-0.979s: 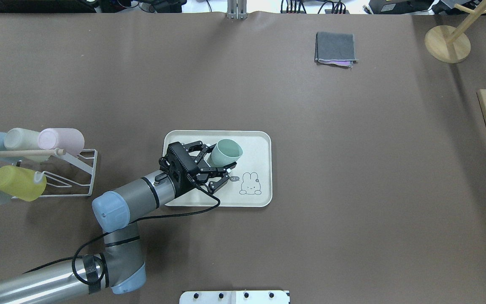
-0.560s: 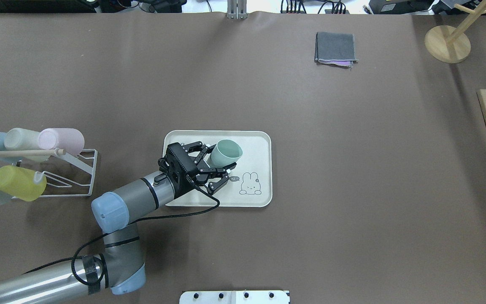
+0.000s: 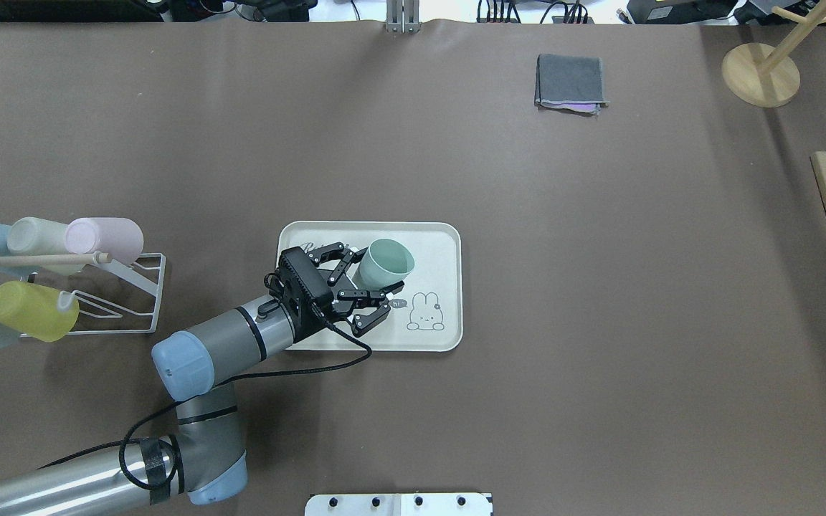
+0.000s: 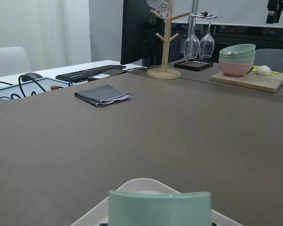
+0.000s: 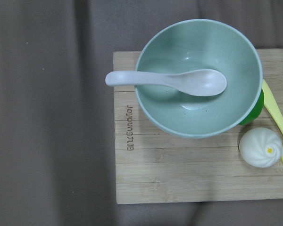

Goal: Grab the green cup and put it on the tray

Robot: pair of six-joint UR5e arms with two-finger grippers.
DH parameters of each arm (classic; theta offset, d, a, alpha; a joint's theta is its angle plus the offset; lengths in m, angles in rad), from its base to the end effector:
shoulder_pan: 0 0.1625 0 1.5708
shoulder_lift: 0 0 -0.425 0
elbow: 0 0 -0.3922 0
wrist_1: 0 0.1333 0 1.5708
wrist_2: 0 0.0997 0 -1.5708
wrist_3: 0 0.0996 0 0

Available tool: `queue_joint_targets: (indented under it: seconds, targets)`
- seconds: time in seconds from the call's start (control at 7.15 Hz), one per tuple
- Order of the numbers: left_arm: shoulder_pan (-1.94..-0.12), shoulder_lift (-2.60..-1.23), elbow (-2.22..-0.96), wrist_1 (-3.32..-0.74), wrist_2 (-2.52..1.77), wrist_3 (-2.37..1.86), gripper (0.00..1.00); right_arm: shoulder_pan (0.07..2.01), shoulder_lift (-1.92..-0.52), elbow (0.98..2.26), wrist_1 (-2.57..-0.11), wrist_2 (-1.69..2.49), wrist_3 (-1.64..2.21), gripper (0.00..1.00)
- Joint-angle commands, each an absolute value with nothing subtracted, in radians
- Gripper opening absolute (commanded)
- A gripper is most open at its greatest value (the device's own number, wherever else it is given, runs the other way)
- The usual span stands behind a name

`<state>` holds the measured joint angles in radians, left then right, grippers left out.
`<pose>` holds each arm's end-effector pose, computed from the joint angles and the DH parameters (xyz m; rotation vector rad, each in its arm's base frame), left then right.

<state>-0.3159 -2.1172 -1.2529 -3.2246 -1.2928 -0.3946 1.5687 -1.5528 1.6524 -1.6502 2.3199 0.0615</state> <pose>0.5807 -0.3588 0.3125 1.4119 1.2463 0.3310 0.0644 -0.4992 0.6193 -0.0046 -0.7494 0.0490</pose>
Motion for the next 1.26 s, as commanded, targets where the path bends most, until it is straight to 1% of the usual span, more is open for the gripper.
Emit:
queue_joint_targets:
  seconds: [0.0, 0.42, 0.98, 1.12]
  targets:
    - [-0.313, -2.117, -1.241, -3.226, -1.292, -0.391, 0.76, 1.569, -1.559, 1.648, -1.651, 2.329, 0.014, 1.0]
    - [-0.304, -2.117, -1.232, -3.227, -1.29, -0.391, 0.86, 1.569, -1.559, 1.644, -1.651, 2.329, 0.012, 1.0]
    - [-0.304, -2.112, -1.233, -3.226, -1.278, -0.394, 0.9, 1.569, -1.555, 1.637, -1.649, 2.326, 0.012, 1.0]
    - [-0.305, -2.112, -1.238, -3.226, -1.276, -0.384, 0.98, 1.569, -1.552, 1.637, -1.649, 2.326, 0.009, 1.0]
